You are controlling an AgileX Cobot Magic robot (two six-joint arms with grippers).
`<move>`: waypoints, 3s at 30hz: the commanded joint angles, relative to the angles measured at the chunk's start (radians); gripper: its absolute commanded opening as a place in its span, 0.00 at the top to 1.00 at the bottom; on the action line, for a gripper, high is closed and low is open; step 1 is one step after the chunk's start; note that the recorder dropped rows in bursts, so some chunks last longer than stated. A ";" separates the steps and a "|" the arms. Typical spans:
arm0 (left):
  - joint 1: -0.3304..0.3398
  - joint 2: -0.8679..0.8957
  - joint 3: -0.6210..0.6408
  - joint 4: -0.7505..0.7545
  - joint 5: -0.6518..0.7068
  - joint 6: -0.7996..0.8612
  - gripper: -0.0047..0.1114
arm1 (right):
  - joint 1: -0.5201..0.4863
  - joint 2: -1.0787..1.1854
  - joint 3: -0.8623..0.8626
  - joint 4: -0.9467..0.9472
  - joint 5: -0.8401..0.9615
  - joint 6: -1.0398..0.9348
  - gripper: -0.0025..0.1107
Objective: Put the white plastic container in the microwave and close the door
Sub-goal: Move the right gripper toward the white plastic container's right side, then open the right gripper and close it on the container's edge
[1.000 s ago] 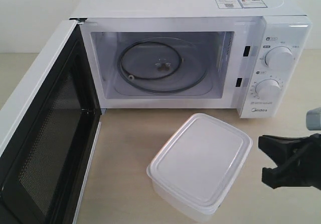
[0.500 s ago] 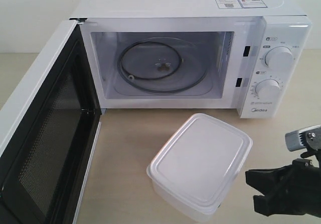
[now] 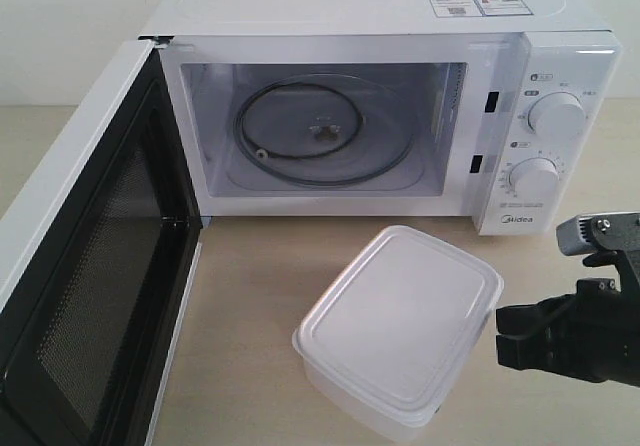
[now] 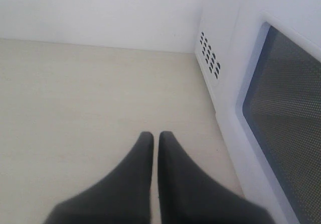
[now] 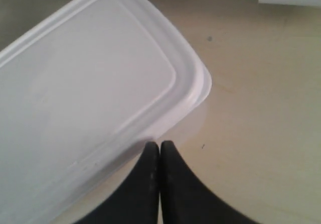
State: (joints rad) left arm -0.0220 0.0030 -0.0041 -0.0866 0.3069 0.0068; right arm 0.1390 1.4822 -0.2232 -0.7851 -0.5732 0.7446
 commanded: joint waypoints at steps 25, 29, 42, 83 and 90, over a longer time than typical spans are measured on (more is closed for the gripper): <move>0.001 -0.003 0.004 0.000 0.000 0.001 0.92 | -0.001 0.189 -0.174 -0.186 -0.100 0.218 0.98; 0.001 -0.003 0.004 0.000 0.000 0.001 0.92 | -0.001 0.057 -0.085 -0.119 -0.100 0.163 0.98; 0.001 -0.003 0.004 0.000 0.000 0.001 0.92 | -0.087 -0.075 -0.020 -0.219 -0.088 0.334 0.98; 0.001 -0.003 0.004 0.000 0.000 0.001 0.92 | -0.199 0.285 -0.329 -0.871 -0.366 1.158 0.57; 0.001 -0.003 0.004 0.000 0.000 0.001 0.92 | -0.101 0.285 -0.332 -0.812 -0.294 1.155 0.63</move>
State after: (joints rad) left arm -0.0220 0.0030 -0.0041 -0.0866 0.3069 0.0068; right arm 0.0017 1.7697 -0.5491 -1.6334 -0.9181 1.9119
